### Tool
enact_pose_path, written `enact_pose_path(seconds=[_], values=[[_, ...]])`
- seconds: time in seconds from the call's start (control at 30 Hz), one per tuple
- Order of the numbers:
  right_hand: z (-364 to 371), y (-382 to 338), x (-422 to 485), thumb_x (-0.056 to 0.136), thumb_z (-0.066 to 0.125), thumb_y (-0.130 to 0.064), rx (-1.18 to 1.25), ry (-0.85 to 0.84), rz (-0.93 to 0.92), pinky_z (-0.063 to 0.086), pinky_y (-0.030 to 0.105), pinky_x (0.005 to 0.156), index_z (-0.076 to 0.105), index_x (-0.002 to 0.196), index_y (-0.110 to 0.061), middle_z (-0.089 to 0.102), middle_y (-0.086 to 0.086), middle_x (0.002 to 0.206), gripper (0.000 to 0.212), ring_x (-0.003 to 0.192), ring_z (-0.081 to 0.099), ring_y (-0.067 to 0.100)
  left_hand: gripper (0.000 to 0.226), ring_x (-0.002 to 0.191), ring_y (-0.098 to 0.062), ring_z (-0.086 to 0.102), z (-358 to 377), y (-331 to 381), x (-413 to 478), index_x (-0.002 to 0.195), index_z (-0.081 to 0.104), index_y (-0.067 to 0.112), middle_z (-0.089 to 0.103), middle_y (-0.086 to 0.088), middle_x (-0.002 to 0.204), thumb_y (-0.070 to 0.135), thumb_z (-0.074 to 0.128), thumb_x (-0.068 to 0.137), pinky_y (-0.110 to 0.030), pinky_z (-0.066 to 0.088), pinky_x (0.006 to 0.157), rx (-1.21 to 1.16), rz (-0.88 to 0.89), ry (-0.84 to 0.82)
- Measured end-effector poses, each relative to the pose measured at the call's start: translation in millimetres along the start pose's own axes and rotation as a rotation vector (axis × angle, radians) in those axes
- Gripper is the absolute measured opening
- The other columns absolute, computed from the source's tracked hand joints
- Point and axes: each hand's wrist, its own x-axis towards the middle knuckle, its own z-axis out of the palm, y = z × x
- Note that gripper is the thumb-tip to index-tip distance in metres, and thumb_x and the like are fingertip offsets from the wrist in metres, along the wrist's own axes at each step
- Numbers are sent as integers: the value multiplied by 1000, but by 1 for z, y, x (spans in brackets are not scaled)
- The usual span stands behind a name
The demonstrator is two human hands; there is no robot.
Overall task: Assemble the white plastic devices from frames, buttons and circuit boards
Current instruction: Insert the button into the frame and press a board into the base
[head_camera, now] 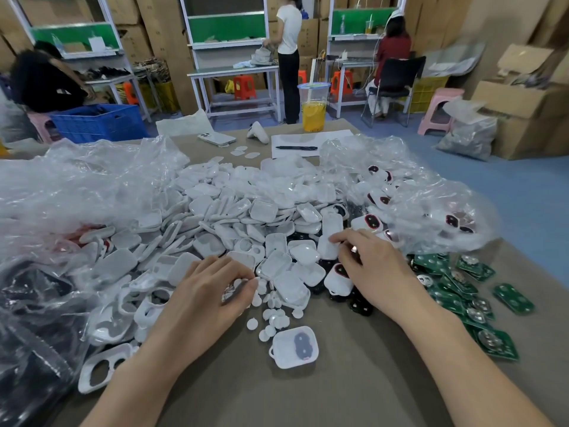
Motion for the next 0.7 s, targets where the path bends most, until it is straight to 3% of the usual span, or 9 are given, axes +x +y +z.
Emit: enact_pose_path(seconds=[0.13, 0.2, 0.33, 0.4, 0.5, 0.63, 0.7], values=[[-1, -6, -3, 104, 43, -32, -22, -57, 3, 45, 29, 78, 62, 119, -36, 63, -17, 108, 25, 91, 61, 10, 6, 99, 0, 52, 1, -1, 0, 87, 62, 34, 59, 27, 89, 36, 64, 92, -17, 35, 90, -26, -28, -9], [1, -9, -4, 104, 42, -34, -85, -70, -19, 42, 30, 80, 62, 117, -35, 64, -13, 105, 24, 91, 61, 15, 5, 101, 3, 50, 1, -1, -1, 87, 62, 34, 59, 28, 90, 38, 63, 91, -15, 34, 91, -35, -39, -5], [3, -11, -5, 103, 42, -38, -134, -21, -40, 24, 23, 67, 62, 106, -32, 59, -10, 76, 21, 75, 54, 13, 7, 101, 3, 50, 1, 0, -1, 86, 61, 36, 60, 25, 97, 36, 65, 91, -12, 34, 89, -34, -63, -7], [2, -10, -4, 103, 41, -41, -89, 5, -7, 27, 29, 62, 60, 84, -26, 53, -7, 64, 30, 68, 52, 17, 8, 101, 2, 50, 1, -1, -1, 86, 60, 36, 60, 24, 100, 36, 66, 92, -12, 34, 89, -37, -66, -5], [-2, -9, -1, 104, 40, -42, -73, 78, 5, 31, 37, 56, 40, 55, -20, 45, -2, 55, 54, 59, 47, 21, 8, 100, -1, 52, 1, -1, -1, 85, 59, 37, 60, 24, 100, 38, 64, 92, -13, 35, 89, -42, -66, -10], [-8, -3, 3, 103, 36, -49, 32, 196, 53, 30, 22, 50, 35, 53, -16, 36, -1, 45, 60, 45, 38, 13, 9, 99, -1, 52, 0, -1, -1, 85, 59, 38, 59, 24, 103, 37, 65, 92, -12, 35, 88, -47, -59, -13], [-9, 1, 3, 101, 33, -53, 37, 226, 74, 30, 25, 48, 36, 53, -14, 35, 0, 42, 62, 43, 38, 14, 8, 99, -1, 52, 0, -1, -1, 85, 60, 37, 59, 23, 103, 38, 64, 91, -12, 35, 88, -48, -55, -12]])
